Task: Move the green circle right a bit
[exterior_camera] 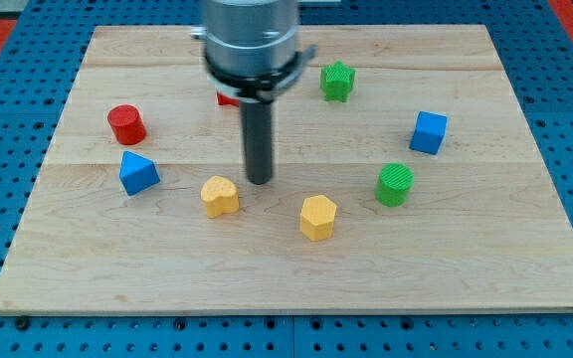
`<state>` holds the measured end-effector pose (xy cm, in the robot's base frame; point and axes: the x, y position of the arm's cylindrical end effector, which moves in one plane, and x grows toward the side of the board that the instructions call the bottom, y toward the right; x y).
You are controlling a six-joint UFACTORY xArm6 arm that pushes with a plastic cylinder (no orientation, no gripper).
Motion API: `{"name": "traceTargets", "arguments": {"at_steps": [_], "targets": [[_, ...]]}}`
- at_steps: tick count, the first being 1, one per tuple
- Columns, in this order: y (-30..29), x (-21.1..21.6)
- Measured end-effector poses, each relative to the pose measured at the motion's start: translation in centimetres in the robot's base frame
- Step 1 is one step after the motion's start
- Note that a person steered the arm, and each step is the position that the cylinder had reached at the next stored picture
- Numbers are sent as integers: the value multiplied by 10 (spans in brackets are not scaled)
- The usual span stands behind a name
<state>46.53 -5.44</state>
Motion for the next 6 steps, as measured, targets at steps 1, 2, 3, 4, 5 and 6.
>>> {"name": "traceTargets", "arguments": {"at_steps": [1, 2, 3, 4, 5, 6], "targets": [[-10, 5], [-43, 6], [17, -5], [95, -11], [101, 1], [136, 11]]}}
